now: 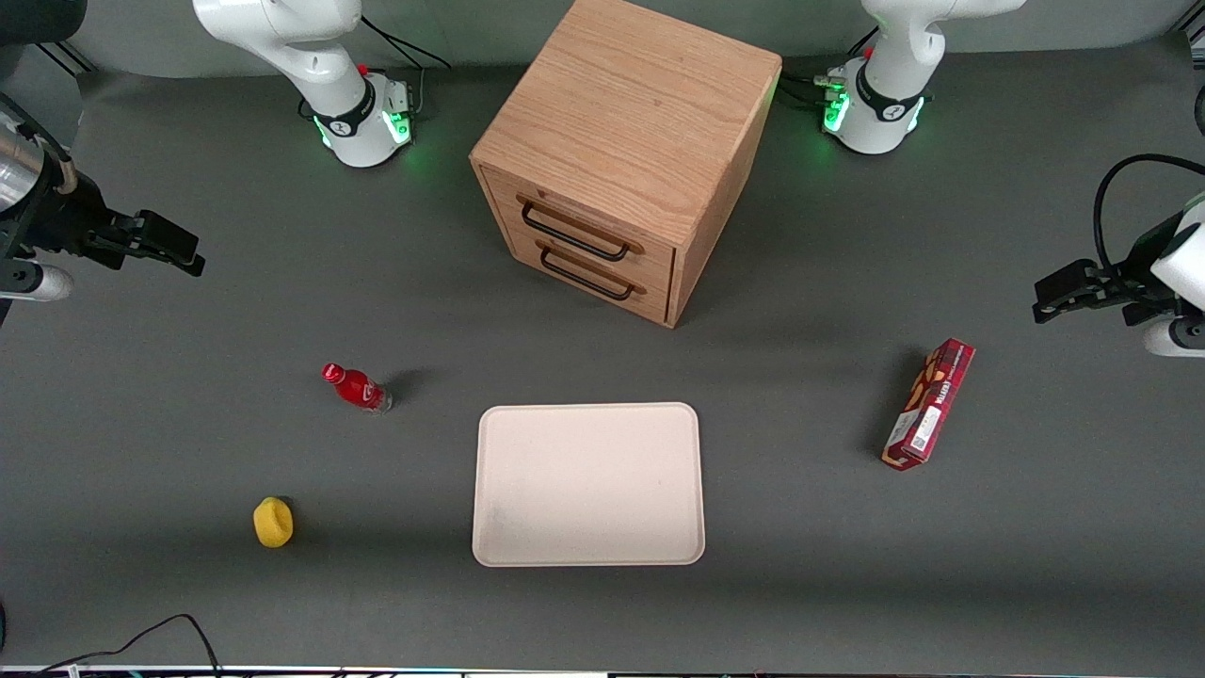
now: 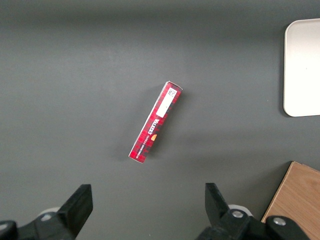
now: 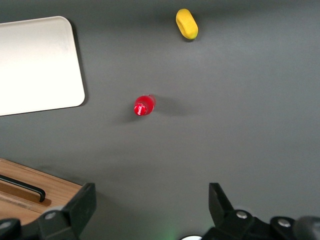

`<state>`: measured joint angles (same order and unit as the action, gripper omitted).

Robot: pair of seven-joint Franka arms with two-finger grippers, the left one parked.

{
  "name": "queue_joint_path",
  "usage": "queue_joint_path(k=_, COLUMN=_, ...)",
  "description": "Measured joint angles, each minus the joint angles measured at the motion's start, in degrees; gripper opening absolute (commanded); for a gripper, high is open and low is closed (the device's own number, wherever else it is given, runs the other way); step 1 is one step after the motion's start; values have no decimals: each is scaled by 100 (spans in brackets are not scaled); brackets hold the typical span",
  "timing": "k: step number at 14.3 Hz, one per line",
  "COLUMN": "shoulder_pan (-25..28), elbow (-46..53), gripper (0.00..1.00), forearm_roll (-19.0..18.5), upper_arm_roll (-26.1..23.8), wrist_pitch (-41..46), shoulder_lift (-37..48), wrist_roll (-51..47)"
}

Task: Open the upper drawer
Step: 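Lift the right gripper from rest toward the wooden cabinet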

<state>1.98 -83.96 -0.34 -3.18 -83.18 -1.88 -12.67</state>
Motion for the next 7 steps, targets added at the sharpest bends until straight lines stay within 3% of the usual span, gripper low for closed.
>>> queue_joint_path(k=7, shoulder_pan=0, elbow=156, gripper=100, forearm_roll=72, upper_arm_roll=44, wrist_pitch=86, shoulder_lift=-6, wrist_roll=-83)
